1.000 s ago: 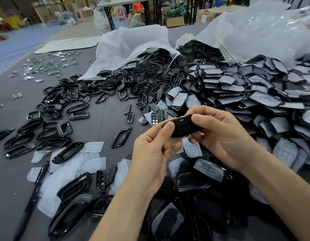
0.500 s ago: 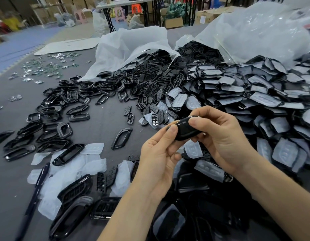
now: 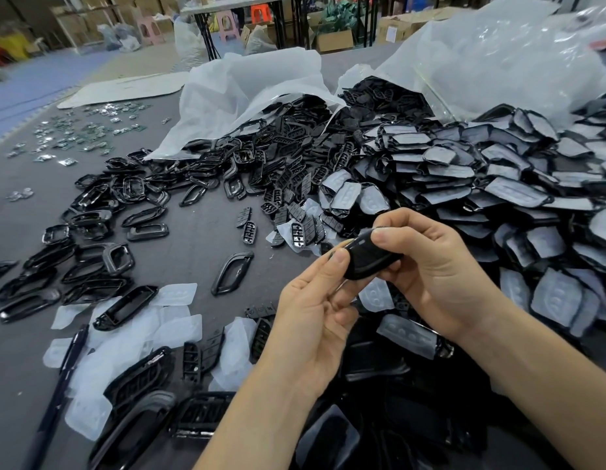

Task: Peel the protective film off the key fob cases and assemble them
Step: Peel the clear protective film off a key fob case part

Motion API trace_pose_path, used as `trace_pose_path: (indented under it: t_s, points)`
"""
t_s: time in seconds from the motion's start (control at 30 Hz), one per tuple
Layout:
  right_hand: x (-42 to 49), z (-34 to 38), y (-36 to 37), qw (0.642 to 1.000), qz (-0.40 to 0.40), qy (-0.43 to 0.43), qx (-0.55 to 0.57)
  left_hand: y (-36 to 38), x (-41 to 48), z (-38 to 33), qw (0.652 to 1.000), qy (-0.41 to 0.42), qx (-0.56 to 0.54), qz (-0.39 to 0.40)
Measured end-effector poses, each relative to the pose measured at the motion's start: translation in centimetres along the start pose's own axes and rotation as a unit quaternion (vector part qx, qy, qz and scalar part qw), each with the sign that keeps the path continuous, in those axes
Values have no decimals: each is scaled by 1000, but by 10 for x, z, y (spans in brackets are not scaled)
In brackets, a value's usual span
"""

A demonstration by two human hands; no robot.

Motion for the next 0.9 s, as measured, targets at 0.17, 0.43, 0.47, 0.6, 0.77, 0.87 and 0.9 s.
trace_pose_path:
  t_s: [0.17,0.43,0.47,0.6,0.77,0.87,0.9]
  points:
    - [1,0,-1,1000,-1,5,-22,-5,1,-3,1000,8,8,-16]
    - [5,5,-4,999,18,36,32,1,0,-17,995,65,67,21]
    - [6,4,-4,998,17,45,41,2,-1,-18,994,71,80,28]
    - [6,0,-6,995,8,71,62,4,-1,-19,993,79,81,37]
    - [5,-6,-9,989,-11,106,98,7,-1,-17,996,68,40,51]
    - [4,-11,-6,975,-14,150,163,10,-2,-19,995,79,32,60]
    - [3,-13,-5,968,-18,167,185,10,-3,-20,992,96,48,58]
Point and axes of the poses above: each hand's wrist, its own x-axis towards the middle knuckle, its own y-axis out of the palm, z = x × y, the point moved 8 cm from there along x, towards the middle knuckle, and after that the axes turned 5 degrees about -y, right-handed, at the moved point
